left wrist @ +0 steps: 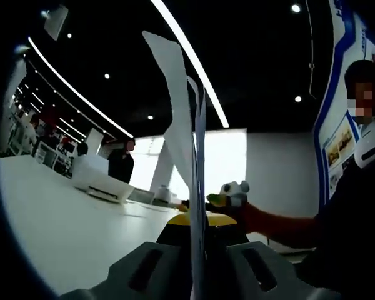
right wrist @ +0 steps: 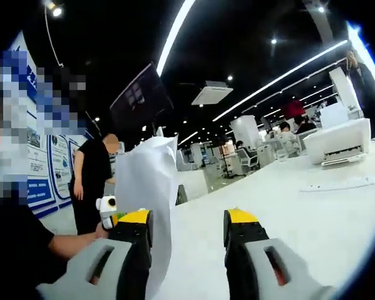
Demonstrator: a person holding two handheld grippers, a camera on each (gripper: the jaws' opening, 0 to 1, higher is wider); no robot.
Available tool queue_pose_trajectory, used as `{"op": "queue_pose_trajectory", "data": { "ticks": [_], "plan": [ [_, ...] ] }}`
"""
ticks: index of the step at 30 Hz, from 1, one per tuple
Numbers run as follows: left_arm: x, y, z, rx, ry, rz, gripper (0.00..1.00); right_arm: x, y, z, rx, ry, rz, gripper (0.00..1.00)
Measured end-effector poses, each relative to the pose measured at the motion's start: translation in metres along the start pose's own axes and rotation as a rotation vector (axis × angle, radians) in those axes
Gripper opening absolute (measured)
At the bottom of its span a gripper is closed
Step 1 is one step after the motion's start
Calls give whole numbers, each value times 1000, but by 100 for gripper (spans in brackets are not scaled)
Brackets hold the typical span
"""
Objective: Organize the stack of printing papers by aligning and flattening the scattered papers on the table
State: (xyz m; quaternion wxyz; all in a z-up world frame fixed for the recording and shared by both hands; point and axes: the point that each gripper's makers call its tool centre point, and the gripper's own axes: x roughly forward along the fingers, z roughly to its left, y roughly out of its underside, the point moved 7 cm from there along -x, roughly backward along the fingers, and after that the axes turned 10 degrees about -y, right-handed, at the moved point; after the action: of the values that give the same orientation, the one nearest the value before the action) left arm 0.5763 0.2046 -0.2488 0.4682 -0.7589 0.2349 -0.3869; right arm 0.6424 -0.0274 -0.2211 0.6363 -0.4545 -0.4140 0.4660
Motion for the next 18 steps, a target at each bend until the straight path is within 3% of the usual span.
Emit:
{"op": "queue_pose_trajectory", "data": {
  "ticks": [5,10,18],
  "plan": [
    [4,5,-2,-33,37,4,5,10,15,-2,96,-95,-22,49],
    [6,8,-1,-107,77,-2,5,22,19,2,207,-244,-100,49],
    [6,9,-1,-139,83,-27,5,9,29,-10,194,-208,-97,58]
  ]
}}
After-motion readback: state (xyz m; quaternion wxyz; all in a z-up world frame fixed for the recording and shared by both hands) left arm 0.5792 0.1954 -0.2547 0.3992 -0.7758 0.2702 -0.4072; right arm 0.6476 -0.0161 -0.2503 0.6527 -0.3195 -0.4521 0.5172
